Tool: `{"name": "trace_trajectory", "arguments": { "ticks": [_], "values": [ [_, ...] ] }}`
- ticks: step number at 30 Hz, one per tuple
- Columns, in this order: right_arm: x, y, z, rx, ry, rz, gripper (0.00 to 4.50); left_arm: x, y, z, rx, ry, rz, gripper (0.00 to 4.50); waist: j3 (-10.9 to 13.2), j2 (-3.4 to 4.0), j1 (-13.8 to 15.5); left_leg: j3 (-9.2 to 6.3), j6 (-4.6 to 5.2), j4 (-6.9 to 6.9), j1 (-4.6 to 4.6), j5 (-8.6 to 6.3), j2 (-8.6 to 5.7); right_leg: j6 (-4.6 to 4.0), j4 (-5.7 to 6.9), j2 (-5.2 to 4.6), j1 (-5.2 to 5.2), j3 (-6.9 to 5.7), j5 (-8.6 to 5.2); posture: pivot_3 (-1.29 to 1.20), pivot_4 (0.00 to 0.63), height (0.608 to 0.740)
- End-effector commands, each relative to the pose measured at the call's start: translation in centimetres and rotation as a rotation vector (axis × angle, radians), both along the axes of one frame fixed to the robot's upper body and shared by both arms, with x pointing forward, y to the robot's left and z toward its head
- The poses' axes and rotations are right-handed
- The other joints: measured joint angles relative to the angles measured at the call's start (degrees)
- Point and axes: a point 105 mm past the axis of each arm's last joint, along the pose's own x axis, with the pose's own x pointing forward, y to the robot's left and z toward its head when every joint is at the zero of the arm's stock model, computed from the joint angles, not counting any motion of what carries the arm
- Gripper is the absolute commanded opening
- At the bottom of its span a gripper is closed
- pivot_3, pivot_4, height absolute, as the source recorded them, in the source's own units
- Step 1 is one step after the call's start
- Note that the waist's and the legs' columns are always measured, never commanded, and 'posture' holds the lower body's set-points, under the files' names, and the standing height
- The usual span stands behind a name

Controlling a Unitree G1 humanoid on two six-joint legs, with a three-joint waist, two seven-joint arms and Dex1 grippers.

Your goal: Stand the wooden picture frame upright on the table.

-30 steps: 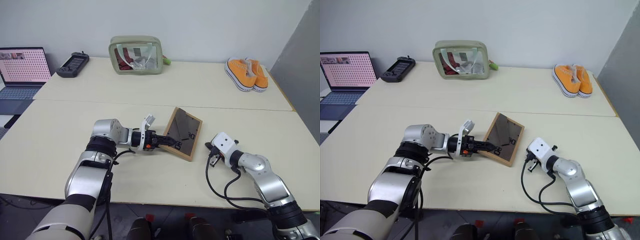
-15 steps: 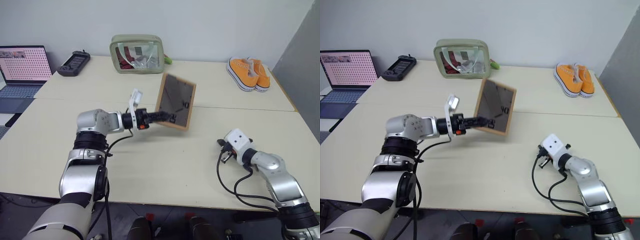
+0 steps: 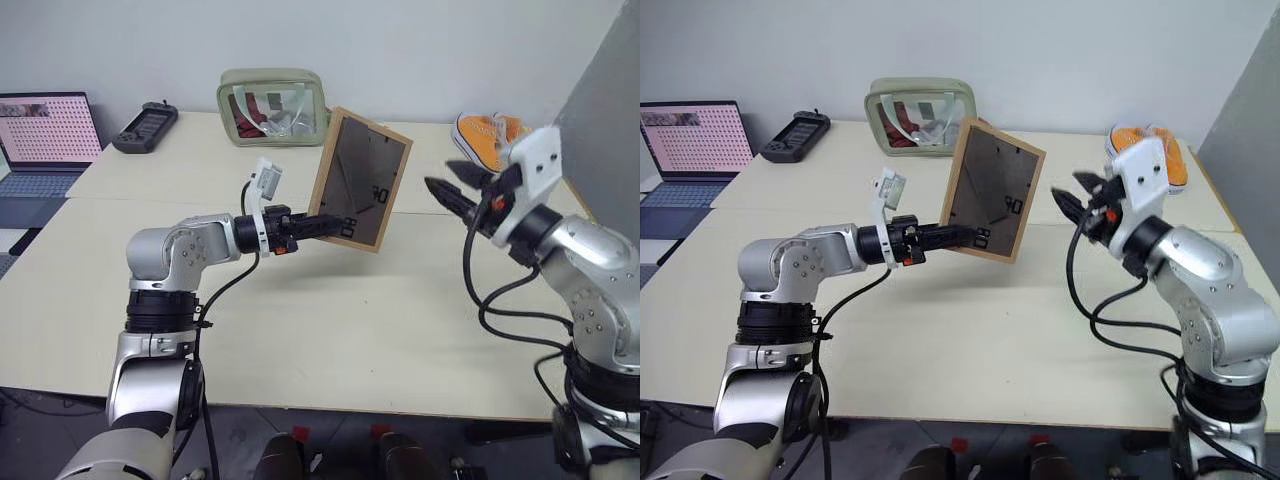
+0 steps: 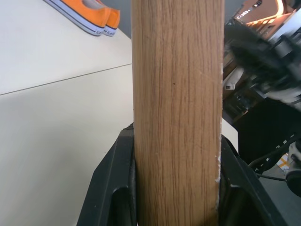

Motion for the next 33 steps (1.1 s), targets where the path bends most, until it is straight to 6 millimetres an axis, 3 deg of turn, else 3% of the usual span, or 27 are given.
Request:
{"name": "trace_trajectory", "arguments": {
  "ticks": [1, 3, 10, 22, 33],
  "values": [
    [-1.1, 2.3, 3.5, 0.156, -0.05, 0.116, 2.71, -0.9, -0.8, 1.9, -0.01, -0.104, -0.055, 1.29, 0.0, 0.0, 0.2, -0.01, 0.0, -0.03, 0.0, 0.0, 0.01, 0.0, 0.0, 0.01, -0.01, -0.02, 0.0, 0.0, 0.15, 0.74],
    [-1.1, 3.6, 3.9, 0.219, -0.02, 0.176, 2.93, -1.2, -1.3, 2.0, -0.002, -0.112, -0.086, 1.29, 0.0, 0.05, 0.1, 0.03, 0.0, -0.06, -0.04, 0.0, 0.0, -0.01, -0.05, -0.01, -0.06, 0.0, 0.0, 0.0, 0.15, 0.74],
    [-1.0, 5.8, 3.8, 0.322, 0.068, 0.323, 2.93, -2.2, -2.1, 2.1, 0.029, -0.131, -0.161, 1.29, 0.1, 0.09, -0.1, 0.02, 0.0, -0.1, -0.05, 0.0, 0.04, -0.03, 0.0, 0.0, -0.11, -0.03, 0.0, 0.0, 0.15, 0.74],
    [1.5, 2.8, 1.5, 0.303, 0.127, 0.213, 2.93, -2.1, -1.5, 2.8, 0.009, -0.138, -0.139, 1.29, 0.1, 0.09, 0.0, 0.06, 0.01, -0.15, -0.05, 0.0, 0.04, -0.03, -0.05, 0.0, -0.15, -0.02, -0.01, 0.0, 0.15, 0.74],
    [0.2, 5.9, 1.9, 0.37, 0.147, 0.31, 2.93, -1.1, -2.2, 2.8, 0.001, -0.141, -0.129, 1.29, 0.1, 0.09, -0.3, 0.16, 0.0, -0.32, -0.07, 0.01, 0.06, -0.03, -0.04, 0.02, -0.29, 0.06, -0.01, 0.0, 0.15, 0.74]
  ]
}}
